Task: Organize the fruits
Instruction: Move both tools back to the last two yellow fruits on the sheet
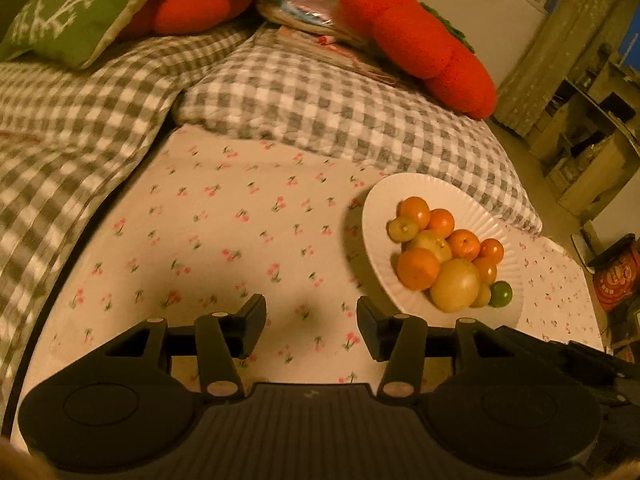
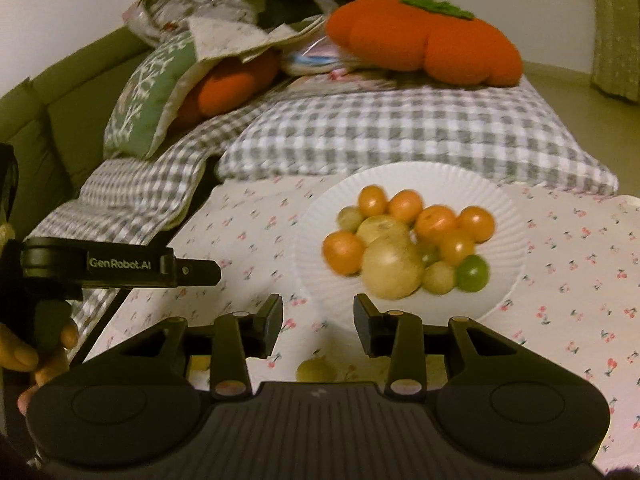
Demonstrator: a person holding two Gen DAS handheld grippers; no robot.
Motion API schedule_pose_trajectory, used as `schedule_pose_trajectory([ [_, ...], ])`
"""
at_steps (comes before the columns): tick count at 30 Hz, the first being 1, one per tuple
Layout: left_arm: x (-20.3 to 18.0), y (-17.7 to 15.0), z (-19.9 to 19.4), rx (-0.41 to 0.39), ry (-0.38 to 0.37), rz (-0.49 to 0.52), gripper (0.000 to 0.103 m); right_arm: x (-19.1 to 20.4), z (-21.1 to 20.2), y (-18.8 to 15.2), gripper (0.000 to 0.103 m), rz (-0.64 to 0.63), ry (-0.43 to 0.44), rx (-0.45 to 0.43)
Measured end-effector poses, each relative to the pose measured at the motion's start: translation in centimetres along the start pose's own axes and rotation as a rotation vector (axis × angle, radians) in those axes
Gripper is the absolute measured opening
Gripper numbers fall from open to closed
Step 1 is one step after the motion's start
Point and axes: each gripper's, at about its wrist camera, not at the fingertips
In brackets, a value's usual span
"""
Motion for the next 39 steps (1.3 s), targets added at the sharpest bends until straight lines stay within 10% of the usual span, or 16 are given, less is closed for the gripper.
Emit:
schedule_pose_trajectory([
  [39,0.4,-4.9,2.8,0.171,0.079,0.07,0.047,2.6,3.7,-4.0,0.05,-0.177,-0.089,0.127],
])
Point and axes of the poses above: each gripper's, at about its wrist camera, not at the fingertips, and z roughly the way its jaws point, x to its left, y to its top, and after that the axes turned 4 degrees about -x, right-handed
